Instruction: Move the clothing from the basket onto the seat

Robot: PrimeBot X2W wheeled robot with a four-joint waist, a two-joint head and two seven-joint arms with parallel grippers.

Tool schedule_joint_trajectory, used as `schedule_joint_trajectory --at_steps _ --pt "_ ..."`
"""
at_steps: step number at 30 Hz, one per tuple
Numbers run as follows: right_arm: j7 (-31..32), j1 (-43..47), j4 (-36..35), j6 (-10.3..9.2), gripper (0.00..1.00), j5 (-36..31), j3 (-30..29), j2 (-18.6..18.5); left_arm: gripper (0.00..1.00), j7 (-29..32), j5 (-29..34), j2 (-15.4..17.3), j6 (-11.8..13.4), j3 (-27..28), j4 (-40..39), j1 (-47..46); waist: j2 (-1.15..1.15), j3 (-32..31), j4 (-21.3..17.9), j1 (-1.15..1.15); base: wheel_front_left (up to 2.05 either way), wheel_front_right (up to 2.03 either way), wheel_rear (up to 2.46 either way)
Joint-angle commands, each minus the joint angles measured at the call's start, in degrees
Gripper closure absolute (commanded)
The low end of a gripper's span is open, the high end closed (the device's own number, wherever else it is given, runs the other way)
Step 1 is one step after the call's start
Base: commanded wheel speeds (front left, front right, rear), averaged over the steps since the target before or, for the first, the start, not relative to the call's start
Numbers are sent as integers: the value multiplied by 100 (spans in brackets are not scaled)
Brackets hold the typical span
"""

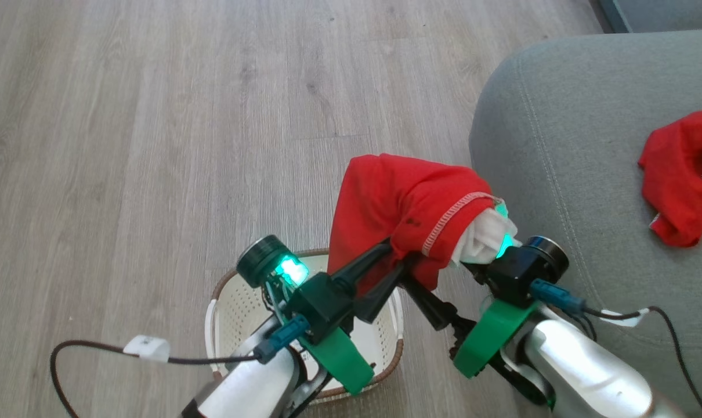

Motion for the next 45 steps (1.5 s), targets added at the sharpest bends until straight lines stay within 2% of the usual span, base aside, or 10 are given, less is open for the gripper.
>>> schedule_joint_trajectory --at_steps 1,2,3,4,5,25,27,28,29,45 --pt "-36 -274 -94 -1 0 -89 -15 130 100 -56 -46 -40 -5 123 -189 -174 0 28 26 0 0 0 0" --pt "-36 -271 -68 -1 0 -91 -42 184 100 -56 -53 -46 -5 113 -192 -189 0 41 37 0 0 0 0" --pt "-36 -266 -33 -1 58 -74 -69 235 100 -56 -64 -51 -5 114 -194 -203 0 53 51 0 0 0 0" --pt "-36 -272 -12 -1 91 -83 -102 279 100 -56 -75 -57 -5 124 -195 -214 0 64 65 0 0 0 0" --pt "-36 -271 -7 -1 100 -100 -162 322 100 -56 -84 -60 -5 127 -195 -226 0 77 82 0 0 0 0" --pt "-36 77 -239 -1 100 -344 -1378 839 100 -56 -30 -52 -5 340 -132 -225 0 256 204 0 0 0 0" --pt "-36 92 -269 -1 100 -361 -1398 866 49 -56 -4 -73 -5 405 -115 -219 0 261 199 0 0 0 0" --pt "-36 96 -281 -1 100 -372 -1406 873 15 -56 11 -82 -5 425 -106 -218 0 262 196 0 0 0 0" --pt "-36 99 -289 -1 100 -381 -1419 877 0 -56 25 -90 -5 440 -98 -217 0 263 194 0 0 0 0" --pt "-36 97 -396 -1 100 -575 -1859 843 0 -56 250 -99 -5 558 184 -74 0 226 187 0 0 0 0"
